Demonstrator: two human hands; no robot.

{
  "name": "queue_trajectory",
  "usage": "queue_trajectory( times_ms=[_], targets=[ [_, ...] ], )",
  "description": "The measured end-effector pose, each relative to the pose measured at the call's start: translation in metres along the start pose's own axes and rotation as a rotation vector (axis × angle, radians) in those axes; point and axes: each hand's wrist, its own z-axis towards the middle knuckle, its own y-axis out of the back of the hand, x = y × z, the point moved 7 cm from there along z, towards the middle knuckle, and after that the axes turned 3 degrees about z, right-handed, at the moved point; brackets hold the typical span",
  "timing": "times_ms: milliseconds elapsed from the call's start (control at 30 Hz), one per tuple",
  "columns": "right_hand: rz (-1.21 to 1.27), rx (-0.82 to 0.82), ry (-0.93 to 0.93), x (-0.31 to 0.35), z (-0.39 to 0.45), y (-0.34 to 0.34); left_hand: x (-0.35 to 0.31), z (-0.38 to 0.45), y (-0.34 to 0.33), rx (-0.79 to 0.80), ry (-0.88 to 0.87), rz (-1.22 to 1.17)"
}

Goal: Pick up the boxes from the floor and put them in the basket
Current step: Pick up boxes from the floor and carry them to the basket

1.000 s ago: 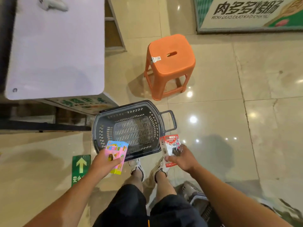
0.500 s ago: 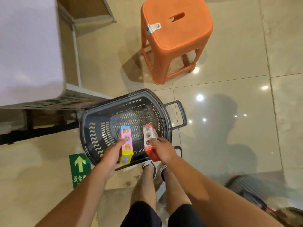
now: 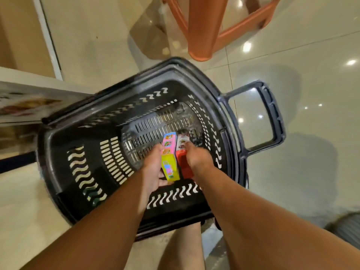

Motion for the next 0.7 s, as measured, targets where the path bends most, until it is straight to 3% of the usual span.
queue_trajectory(
  times_ms=[233, 300, 433, 533, 700],
  targets=[
    [0.229, 0.143, -0.131, -0.009, 0.049, -0.02, -0.003, 0.066, -0.04, 0.058, 0.023, 0.119],
    [0.303, 0.133, -0.171, -0.011, 0.063, -0.03, -0.005, 0.079, -0.045, 0.047, 0.029, 0.107],
    [0.356, -0.038, -0.163, -0.015, 0.086, -0.024, -0.005, 0.087, -0.057, 0.088, 0.049, 0.082],
    [0.417, 0.055, -0.213, -0.008, 0.063, -0.021, -0.007, 0.08, -0.058, 0.096, 0.024, 0.063],
    [0.187, 0.002, -0.103, -0.003, 0.026, 0.006, -0.006, 0.036, -0.037, 0.076, -0.073, 0.139]
  ],
)
